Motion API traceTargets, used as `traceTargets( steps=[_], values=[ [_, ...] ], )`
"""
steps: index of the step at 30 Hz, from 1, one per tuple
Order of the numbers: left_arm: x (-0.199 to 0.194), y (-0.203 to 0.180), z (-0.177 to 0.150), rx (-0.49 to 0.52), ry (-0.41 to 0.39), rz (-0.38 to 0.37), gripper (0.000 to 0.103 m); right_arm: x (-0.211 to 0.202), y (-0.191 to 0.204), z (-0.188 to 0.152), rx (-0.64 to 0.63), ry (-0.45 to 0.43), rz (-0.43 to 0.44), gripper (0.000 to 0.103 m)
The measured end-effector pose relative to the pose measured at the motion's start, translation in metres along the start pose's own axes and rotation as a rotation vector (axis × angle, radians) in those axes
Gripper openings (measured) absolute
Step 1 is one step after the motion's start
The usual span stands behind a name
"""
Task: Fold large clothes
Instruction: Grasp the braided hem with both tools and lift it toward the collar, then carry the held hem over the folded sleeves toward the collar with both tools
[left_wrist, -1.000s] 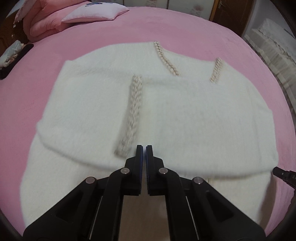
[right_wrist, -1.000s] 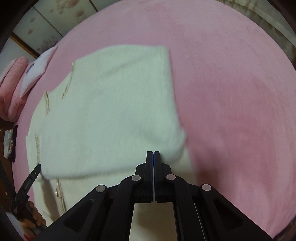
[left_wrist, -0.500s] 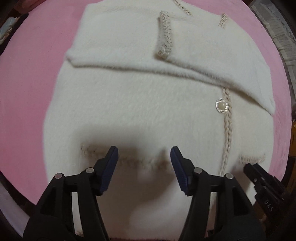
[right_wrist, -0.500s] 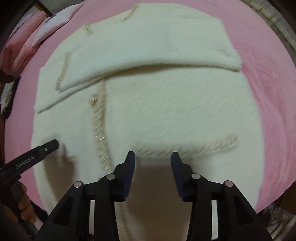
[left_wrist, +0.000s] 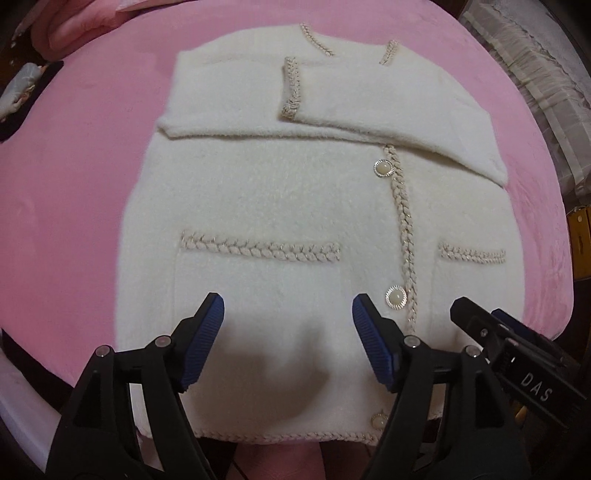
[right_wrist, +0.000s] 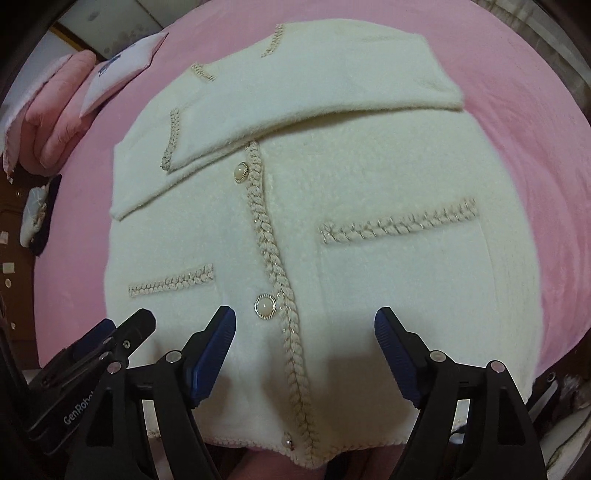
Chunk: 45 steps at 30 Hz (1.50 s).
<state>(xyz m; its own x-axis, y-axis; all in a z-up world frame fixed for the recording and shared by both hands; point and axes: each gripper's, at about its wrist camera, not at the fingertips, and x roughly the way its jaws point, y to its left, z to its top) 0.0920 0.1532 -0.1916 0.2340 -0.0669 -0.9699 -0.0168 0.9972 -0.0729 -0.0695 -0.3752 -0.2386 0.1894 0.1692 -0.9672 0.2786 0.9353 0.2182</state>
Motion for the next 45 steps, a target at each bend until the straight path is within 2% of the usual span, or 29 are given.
traceTargets(
  steps=[2,6,10,13,17,20,22,26,30,34,37,40,43,45],
  values=[
    [-0.008,0.002,-0.016,-0.045,-0.019,-0.017,0.070,0.004,-0.004,-0.006,0.027,-0.016,0.039,0.079],
    [-0.013,0.006,-0.053,-0.172,-0.019,-0.045,0.070,-0.007,-0.031,-0.039,0.083,-0.072,0.124,0.079],
    [-0.020,0.015,-0.110,-0.326,-0.030,-0.098,0.070,-0.019,-0.063,-0.074,0.145,-0.115,0.160,0.079],
    [-0.019,0.020,-0.145,-0.403,-0.053,-0.099,0.070,-0.025,-0.088,-0.097,0.203,-0.139,0.212,0.079],
    [-0.009,0.026,-0.185,-0.453,-0.074,-0.059,0.070,-0.022,-0.119,-0.125,0.265,-0.165,0.274,0.079],
    [0.002,0.027,-0.208,-0.440,-0.119,0.029,0.070,-0.016,-0.137,-0.142,0.302,-0.200,0.301,0.079],
    [0.010,0.031,-0.219,-0.453,-0.139,0.045,0.070,-0.011,-0.154,-0.156,0.330,-0.255,0.332,0.079],
    [0.021,0.043,-0.239,-0.517,-0.188,0.045,0.070,0.015,-0.183,-0.168,0.426,-0.287,0.314,0.078],
    [0.031,0.057,-0.252,-0.556,-0.234,0.021,0.070,0.045,-0.204,-0.173,0.482,-0.295,0.285,0.071],
    [0.034,0.071,-0.265,-0.629,-0.297,-0.023,0.070,0.067,-0.224,-0.175,0.518,-0.284,0.303,0.064],
    [0.034,0.083,-0.271,-0.697,-0.331,0.007,0.070,0.072,-0.234,-0.169,0.528,-0.287,0.304,0.063],
    [0.036,0.098,-0.275,-0.755,-0.368,0.053,0.070,0.068,-0.237,-0.158,0.489,-0.307,0.312,0.048],
    [0.039,0.113,-0.278,-0.816,-0.413,0.097,0.070,0.063,-0.240,-0.147,0.451,-0.322,0.329,0.023],
    [0.043,0.114,-0.274,-0.807,-0.459,0.144,0.070,0.059,-0.242,-0.141,0.431,-0.319,0.337,0.021]
  ],
)
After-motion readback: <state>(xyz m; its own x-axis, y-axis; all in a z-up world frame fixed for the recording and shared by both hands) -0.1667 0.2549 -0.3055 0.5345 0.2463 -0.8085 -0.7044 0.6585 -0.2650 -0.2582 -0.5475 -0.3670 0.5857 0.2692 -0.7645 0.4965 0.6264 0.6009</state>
